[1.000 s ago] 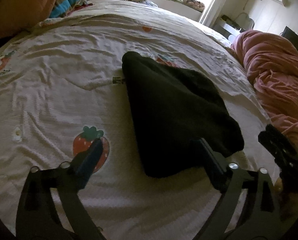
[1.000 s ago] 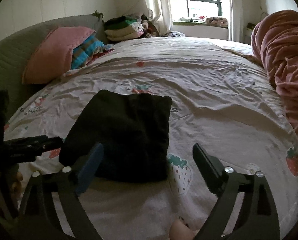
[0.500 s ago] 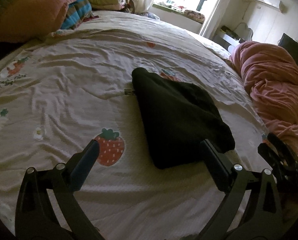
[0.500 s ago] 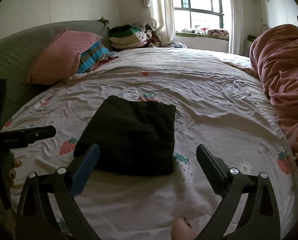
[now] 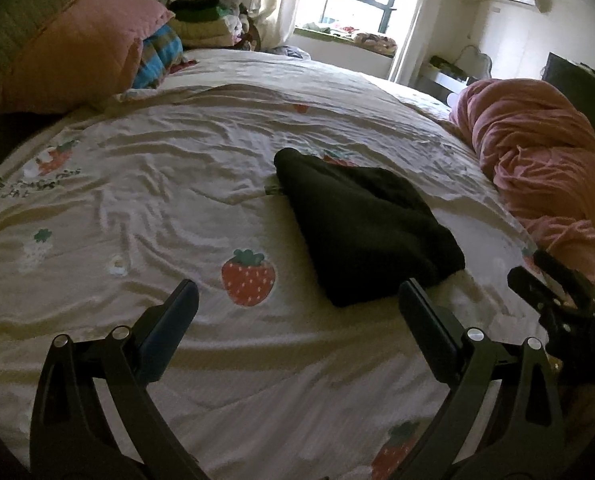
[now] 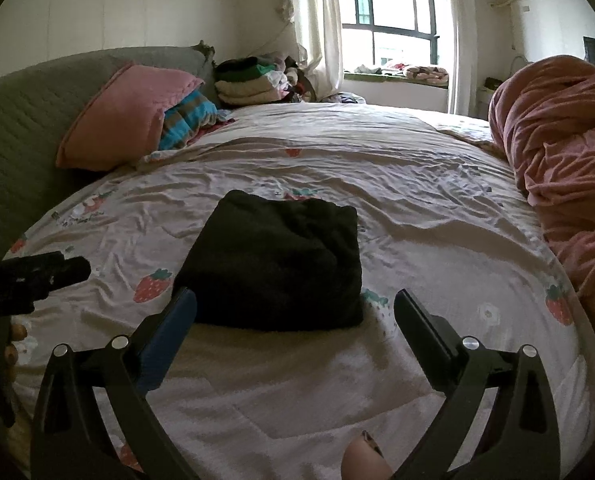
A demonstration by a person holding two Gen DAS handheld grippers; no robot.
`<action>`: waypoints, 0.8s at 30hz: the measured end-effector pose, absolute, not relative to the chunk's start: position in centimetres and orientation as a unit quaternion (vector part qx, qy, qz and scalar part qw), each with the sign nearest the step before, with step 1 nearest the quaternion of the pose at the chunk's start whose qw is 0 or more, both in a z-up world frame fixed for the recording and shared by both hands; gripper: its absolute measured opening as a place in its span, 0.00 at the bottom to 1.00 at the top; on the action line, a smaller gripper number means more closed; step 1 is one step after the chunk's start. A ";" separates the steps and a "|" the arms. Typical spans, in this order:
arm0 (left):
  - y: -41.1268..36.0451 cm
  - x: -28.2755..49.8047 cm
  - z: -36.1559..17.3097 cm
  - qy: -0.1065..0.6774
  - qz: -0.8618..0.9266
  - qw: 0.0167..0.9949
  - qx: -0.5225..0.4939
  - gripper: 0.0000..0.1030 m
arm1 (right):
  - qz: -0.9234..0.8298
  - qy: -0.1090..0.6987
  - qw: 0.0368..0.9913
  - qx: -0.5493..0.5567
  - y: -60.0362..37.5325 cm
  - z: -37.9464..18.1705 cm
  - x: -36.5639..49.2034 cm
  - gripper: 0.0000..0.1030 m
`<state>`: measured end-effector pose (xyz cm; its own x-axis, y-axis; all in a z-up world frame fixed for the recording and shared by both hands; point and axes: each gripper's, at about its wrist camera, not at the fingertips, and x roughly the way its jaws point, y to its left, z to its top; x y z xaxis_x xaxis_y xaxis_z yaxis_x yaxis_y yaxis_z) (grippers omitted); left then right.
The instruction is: Fold small clothes
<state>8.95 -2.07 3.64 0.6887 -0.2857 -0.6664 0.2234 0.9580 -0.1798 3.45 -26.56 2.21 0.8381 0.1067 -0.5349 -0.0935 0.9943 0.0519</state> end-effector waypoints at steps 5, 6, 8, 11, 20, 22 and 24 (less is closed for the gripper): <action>-1.3 7.4 3.0 0.361 -0.138 0.922 -0.034 0.91 | 0.042 0.282 0.958 0.016 -26.2 1.5 2.5 0.96; -1.2 7.1 2.9 0.360 -0.139 0.922 -0.033 0.91 | 0.039 0.284 0.958 0.018 -26.2 1.3 2.3 0.96; -0.8 6.6 2.5 0.360 -0.139 0.922 -0.033 0.91 | 0.033 0.289 0.956 0.022 -26.1 0.8 2.1 0.96; -0.3 6.0 1.9 0.355 -0.138 0.924 -0.029 0.91 | 0.024 0.296 0.955 0.026 -26.1 0.1 1.7 0.96; 0.7 5.1 0.0 0.348 -0.142 0.925 -0.046 0.91 | -0.006 0.300 0.953 0.029 -25.7 -2.3 -0.1 0.96; 0.7 4.9 -0.5 0.351 -0.144 0.924 -0.048 0.91 | -0.009 0.305 0.952 0.029 -25.5 -3.2 -0.4 0.96; 0.6 4.8 -1.0 0.352 -0.141 0.924 -0.045 0.91 | -0.010 0.317 0.948 0.023 -25.1 -4.1 -0.5 0.96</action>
<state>4.76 0.62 -0.99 0.7118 -0.2924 -0.6386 0.2295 0.9561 -0.1819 -0.48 -25.14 -4.06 0.7991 -0.0041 -0.6012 0.0329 0.9988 0.0370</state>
